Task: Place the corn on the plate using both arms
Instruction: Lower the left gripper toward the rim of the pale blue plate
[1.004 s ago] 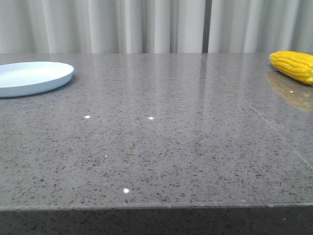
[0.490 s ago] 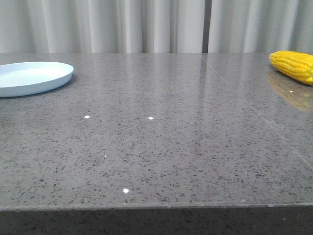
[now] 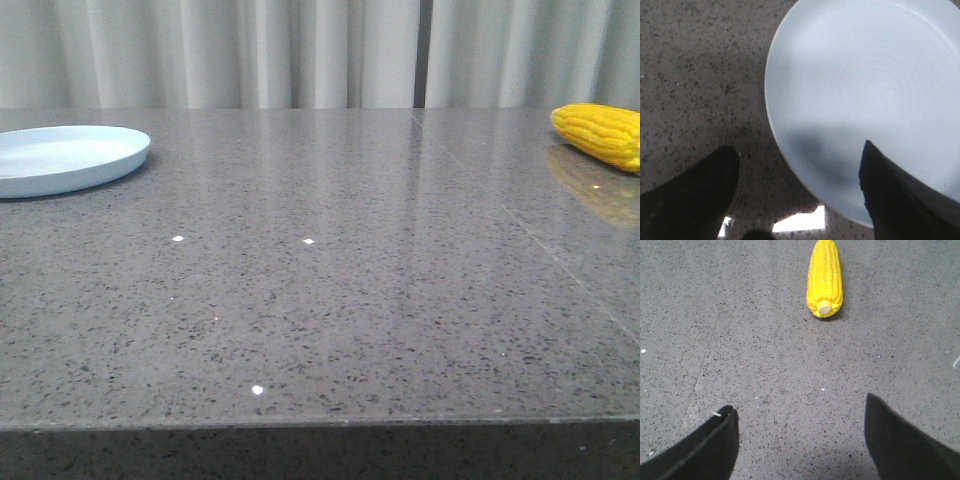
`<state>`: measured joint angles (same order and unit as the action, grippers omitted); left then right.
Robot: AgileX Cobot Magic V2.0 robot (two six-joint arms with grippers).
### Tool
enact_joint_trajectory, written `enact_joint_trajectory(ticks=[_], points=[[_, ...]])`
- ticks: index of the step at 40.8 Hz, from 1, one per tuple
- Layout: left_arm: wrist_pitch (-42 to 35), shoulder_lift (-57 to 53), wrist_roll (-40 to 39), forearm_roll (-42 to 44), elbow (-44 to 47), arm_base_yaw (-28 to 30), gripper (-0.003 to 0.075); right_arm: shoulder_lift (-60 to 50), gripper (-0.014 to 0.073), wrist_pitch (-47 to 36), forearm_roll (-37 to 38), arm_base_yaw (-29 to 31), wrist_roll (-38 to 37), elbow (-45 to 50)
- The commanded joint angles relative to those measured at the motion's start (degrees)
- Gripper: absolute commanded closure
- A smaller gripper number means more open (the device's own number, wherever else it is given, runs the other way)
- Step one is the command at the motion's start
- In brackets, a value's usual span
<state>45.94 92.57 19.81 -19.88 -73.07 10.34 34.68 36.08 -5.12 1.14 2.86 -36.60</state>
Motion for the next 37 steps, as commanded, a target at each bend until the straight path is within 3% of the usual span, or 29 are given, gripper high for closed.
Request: enact_joint_trajectory(ticks=[1,16,30,37], points=[[-3.7,0.8,0.3,-1.9,-3.8,0.1,0.0227,0.4,0.0044,-3.4,0.1,0.1,0.6,-1.5],[-4.3,6.8,1.1,-1.9,-7.9,-0.3,0.0244,0.4,0.0044,-3.4,0.1,0.1,0.6,-1.5],[-4.3,6.8,1.1,-1.7,-7.9,-0.3,0.0631,0.4,0.0044,-3.3,0.1,0.1,0.6,-1.5],[-4.5,6.8,1.1,-1.4,-7.9,-0.3,0.0678,0.4,0.0044,-3.3,0.1,0.1,0.6,-1.5]])
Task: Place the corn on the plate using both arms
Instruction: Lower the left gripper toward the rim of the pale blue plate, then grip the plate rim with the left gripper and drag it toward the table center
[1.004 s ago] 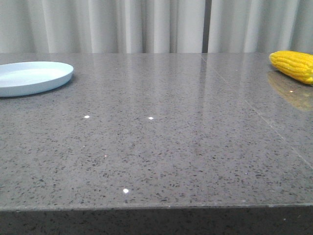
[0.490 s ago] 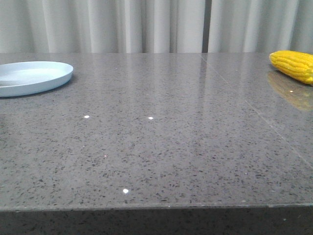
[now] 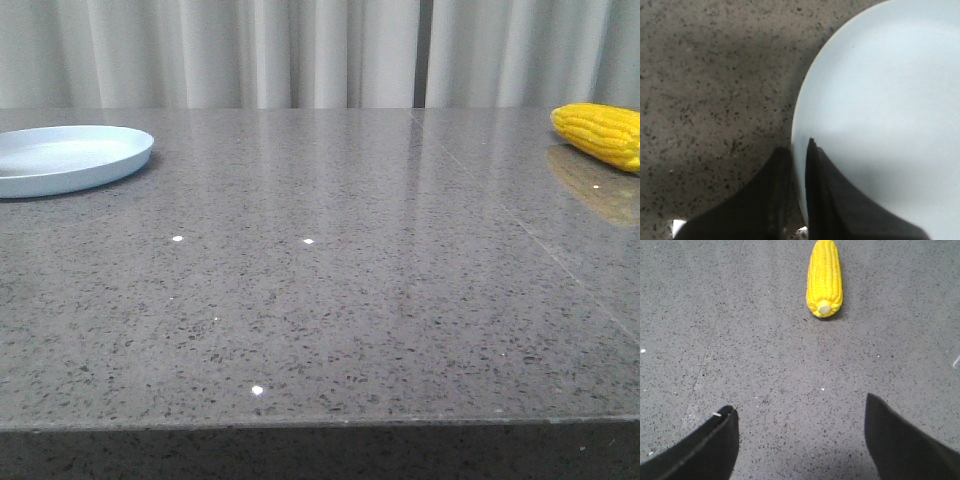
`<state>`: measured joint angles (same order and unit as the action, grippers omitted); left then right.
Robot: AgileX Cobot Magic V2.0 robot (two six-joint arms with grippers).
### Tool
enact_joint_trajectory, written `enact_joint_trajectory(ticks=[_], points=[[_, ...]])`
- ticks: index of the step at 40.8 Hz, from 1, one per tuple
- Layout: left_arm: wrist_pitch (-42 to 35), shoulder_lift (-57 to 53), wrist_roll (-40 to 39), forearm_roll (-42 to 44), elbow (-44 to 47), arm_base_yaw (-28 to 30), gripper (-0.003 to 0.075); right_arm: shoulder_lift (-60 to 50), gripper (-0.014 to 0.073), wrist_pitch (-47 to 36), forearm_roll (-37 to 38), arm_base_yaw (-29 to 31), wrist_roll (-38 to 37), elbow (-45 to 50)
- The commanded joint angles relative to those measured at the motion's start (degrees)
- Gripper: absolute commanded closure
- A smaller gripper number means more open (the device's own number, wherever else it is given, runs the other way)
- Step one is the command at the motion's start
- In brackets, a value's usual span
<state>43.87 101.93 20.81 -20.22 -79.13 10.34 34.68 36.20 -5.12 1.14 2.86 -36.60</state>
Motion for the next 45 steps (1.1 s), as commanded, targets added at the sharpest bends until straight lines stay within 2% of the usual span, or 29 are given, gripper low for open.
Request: enact_joint_trajectory(ticks=[1,12,17,27,33,45], points=[[-2.5,-2.5,0.1,-1.0,-1.8,-0.3,0.0678,0.4,0.0044,-3.4,0.1,0.1,0.6,-1.5],[-1.8,-0.8,0.1,-1.2,-2.0,-0.3,0.0680,0.4,0.0044,-3.4,0.1,0.1,0.6,-1.5],[-2.2,-0.8,0.1,-1.3,-2.0,-0.3,0.0741,0.4,0.0044,-3.3,0.1,0.1,0.6,-1.5],[-1.6,-2.9,0.2,-3.6,-2.0,-1.0,0.0741,0.4,0.0044,-3.3,0.1,0.1,0.6,-1.5],[-1.8,-7.6,0.2,-5.6,-2.0,-4.5,0.0741,0.4,0.0044,-3.3,0.1,0.1,0.6,-1.5],[0.8,-12.1,0.2,-8.7,-2.0,-17.1,0.0741,0.4,0.0044,-3.3,0.1,0.1,0.6,-1.5]])
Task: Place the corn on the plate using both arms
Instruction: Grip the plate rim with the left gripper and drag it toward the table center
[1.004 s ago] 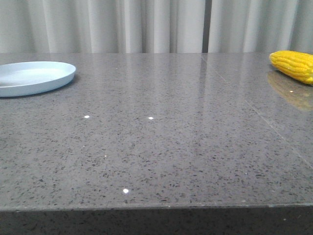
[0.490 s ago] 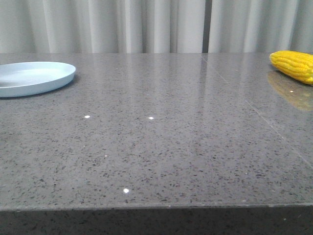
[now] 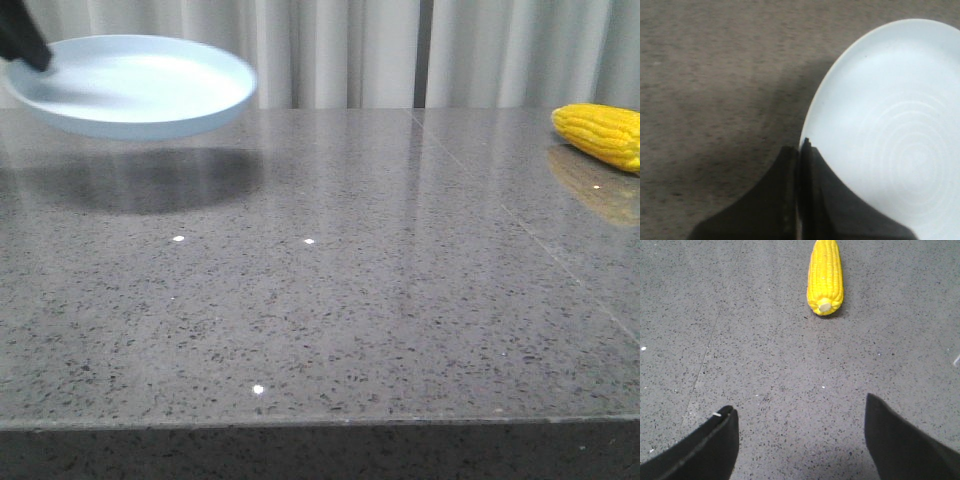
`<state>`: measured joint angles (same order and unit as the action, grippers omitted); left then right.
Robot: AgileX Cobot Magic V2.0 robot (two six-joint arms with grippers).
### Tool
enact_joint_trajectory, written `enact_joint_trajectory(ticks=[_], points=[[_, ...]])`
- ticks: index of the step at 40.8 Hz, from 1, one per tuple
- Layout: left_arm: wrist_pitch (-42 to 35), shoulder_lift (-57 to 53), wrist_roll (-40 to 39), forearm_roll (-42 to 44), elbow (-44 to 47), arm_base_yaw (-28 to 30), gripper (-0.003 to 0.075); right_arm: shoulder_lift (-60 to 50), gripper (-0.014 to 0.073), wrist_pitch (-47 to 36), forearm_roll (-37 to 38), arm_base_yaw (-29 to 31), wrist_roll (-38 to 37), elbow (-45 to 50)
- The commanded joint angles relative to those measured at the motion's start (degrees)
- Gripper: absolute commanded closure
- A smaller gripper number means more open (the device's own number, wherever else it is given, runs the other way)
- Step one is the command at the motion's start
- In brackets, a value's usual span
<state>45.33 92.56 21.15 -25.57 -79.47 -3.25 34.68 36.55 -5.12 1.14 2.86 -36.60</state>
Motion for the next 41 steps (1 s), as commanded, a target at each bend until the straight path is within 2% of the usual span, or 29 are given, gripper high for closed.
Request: enact_joint_trajectory(ticks=[1,15,27,33,35,41], points=[[-0.4,-2.8,-0.1,-3.5,-1.7,-4.8,0.0741,0.4,0.0044,-3.7,0.1,0.1,0.6,-1.5],[-1.9,0.8,-0.1,-6.7,-1.7,-16.7,0.0741,0.4,0.0044,-3.7,0.1,0.1,0.6,-1.5],[-4.0,5.9,-5.3,-6.1,-1.7,-17.6,0.0740,0.4,0.0044,-3.7,0.1,0.1,0.6,-1.5],[-4.8,6.7,-5.4,-4.8,-1.7,-17.3,0.0734,0.4,0.0044,-3.7,0.1,0.1,0.6,-1.5],[-4.8,6.7,-5.4,-4.7,-1.7,-17.3,0.0714,0.4,0.0044,-3.7,0.1,0.1,0.6,-1.5],[-4.8,6.7,-5.4,-3.8,-1.7,-17.3,0.0570,0.4,0.0044,-3.7,0.1,0.1,0.6,-1.5]])
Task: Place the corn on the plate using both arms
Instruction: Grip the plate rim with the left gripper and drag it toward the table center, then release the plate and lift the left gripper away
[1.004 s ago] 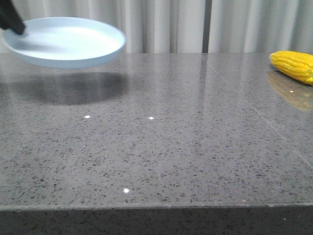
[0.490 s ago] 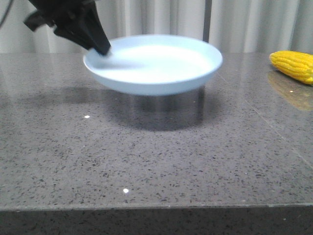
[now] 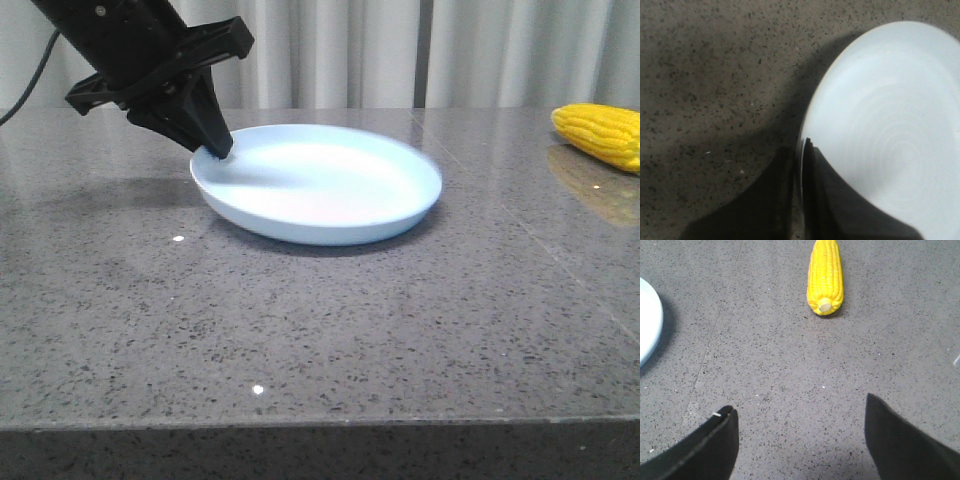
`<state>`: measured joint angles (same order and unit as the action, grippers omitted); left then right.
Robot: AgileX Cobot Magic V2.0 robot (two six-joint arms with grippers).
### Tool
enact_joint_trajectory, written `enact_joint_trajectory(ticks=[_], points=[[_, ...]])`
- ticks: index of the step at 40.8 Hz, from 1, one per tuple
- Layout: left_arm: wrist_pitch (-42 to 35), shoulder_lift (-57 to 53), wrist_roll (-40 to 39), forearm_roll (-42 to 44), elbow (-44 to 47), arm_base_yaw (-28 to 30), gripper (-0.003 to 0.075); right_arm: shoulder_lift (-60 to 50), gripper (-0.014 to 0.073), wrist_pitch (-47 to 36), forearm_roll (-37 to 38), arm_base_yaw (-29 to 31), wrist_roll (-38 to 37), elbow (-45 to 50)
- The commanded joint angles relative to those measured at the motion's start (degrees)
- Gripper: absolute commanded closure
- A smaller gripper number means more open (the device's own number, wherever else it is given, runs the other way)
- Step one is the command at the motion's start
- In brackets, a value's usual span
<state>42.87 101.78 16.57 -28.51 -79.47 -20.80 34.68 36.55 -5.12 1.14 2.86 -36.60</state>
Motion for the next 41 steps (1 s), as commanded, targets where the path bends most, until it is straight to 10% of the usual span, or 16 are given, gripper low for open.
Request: enact_joint_trajectory(ticks=[1,8,41], points=[[-2.3,-2.5,-0.8,-0.5,-1.7,0.3,0.0535,0.4,0.0044,-3.7,0.1,0.1,0.6,-1.5],[-2.3,-3.9,-0.8,2.9,-1.7,0.3,0.0395,0.4,0.0044,-3.1,-0.1,0.1,0.6,-1.5],[-2.0,-49.8,-0.5,20.0,23.7,-9.0,0.0395,12.7,-0.0024,7.5,-0.5,0.1,0.6,-14.9]])
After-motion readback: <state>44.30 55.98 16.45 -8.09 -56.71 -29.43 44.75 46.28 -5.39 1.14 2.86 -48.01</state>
